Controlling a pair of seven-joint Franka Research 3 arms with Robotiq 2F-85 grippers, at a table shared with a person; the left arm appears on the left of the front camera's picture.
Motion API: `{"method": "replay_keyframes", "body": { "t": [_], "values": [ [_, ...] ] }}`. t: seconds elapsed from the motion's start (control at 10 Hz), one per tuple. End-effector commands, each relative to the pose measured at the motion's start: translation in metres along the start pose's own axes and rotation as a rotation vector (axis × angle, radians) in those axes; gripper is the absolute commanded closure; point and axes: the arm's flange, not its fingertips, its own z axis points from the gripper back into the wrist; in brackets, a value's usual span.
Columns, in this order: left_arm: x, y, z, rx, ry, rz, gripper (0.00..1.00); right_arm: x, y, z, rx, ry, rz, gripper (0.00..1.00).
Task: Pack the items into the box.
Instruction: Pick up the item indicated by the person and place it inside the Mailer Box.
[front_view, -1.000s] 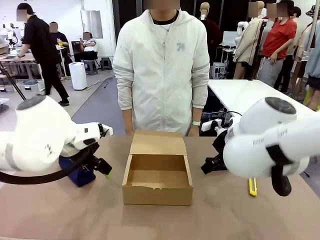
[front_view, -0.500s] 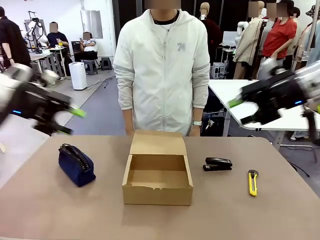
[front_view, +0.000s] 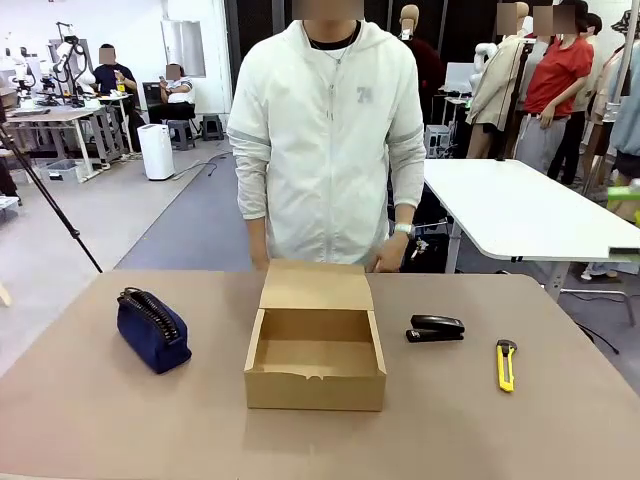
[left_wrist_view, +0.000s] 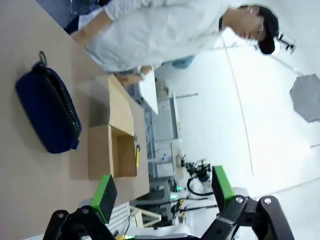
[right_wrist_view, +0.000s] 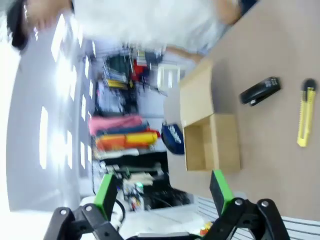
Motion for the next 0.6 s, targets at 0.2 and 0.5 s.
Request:
{"method": "replay_keyframes", "body": {
  "t": [0.2, 0.5],
  "values": [
    [0.0, 0.0, 0.0, 0.0, 0.0, 0.0, 0.0, 0.0, -0.026, 0.012, 0.023, -0.055, -0.064, 0.0],
    [0.0, 0.0, 0.0, 0.0, 0.0, 0.0, 0.0, 0.0, -0.026, 0.012, 0.023, -0.055, -0.064, 0.0]
  ]
}}
